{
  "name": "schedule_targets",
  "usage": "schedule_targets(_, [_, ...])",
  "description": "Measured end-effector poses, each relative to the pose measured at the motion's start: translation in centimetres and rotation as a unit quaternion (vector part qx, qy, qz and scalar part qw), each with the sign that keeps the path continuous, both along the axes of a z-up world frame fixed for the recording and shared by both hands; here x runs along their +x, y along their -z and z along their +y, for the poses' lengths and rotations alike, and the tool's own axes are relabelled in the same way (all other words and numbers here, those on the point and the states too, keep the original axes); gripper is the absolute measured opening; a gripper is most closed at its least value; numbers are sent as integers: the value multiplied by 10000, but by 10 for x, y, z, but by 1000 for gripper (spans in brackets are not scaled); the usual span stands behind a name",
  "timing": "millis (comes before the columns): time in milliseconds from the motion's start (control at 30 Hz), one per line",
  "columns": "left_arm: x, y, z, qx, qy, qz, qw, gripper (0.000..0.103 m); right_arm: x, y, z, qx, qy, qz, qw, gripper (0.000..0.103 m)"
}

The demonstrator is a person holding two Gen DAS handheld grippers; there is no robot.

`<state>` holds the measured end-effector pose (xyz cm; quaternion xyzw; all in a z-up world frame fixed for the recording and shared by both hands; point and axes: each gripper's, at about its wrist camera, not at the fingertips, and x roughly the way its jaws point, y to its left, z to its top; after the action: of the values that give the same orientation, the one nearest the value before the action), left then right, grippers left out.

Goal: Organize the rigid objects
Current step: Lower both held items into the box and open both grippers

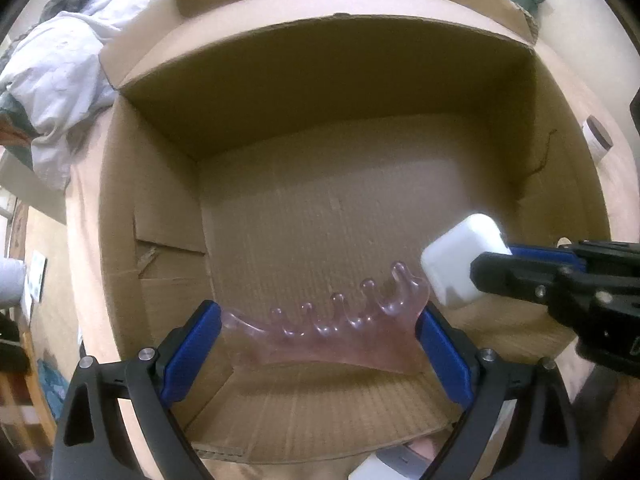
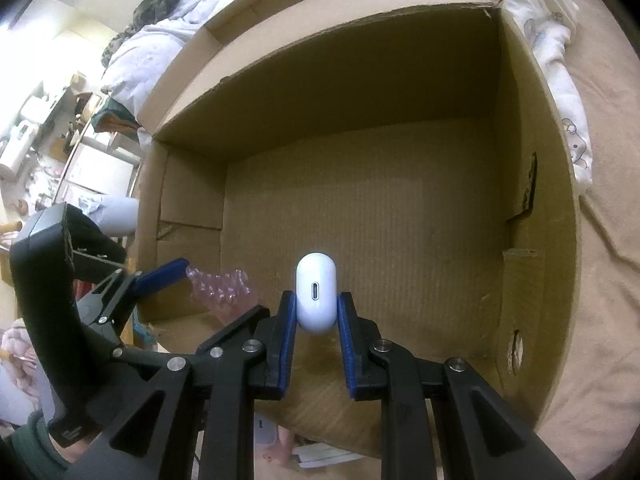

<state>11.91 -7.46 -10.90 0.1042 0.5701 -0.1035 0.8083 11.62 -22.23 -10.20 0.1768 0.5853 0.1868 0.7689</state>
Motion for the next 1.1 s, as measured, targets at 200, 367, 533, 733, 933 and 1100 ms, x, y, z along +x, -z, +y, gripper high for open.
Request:
schedule_targets(200, [-3, -1, 1, -26, -48, -12, 10000, 96, 0, 0, -3, -68, 65, 0, 10000, 22])
schedule_targets(367, [-2, -2, 3, -108, -141, 1, 9998, 96, 0, -9, -4, -198, 99, -235, 9995, 23])
schedule_targets(533, [2, -4, 11, -300, -277, 40, 9992, 96, -1, -26, -8, -237, 164, -601, 9978, 62])
schedule_targets(733, [6, -9, 18, -485, -432, 37, 9979, 96, -3, -45, -13, -359, 303, -1077, 9931, 98])
schedule_targets(933, [7, -18, 28, -779, -636, -70, 9949, 98, -4, -58, -22, -291, 516, -1449, 9877, 103])
schedule_targets(1100, [3, -32, 35, -850, -717, -314, 9933, 103, -10, -64, -24, -367, 552, -1594, 9850, 103])
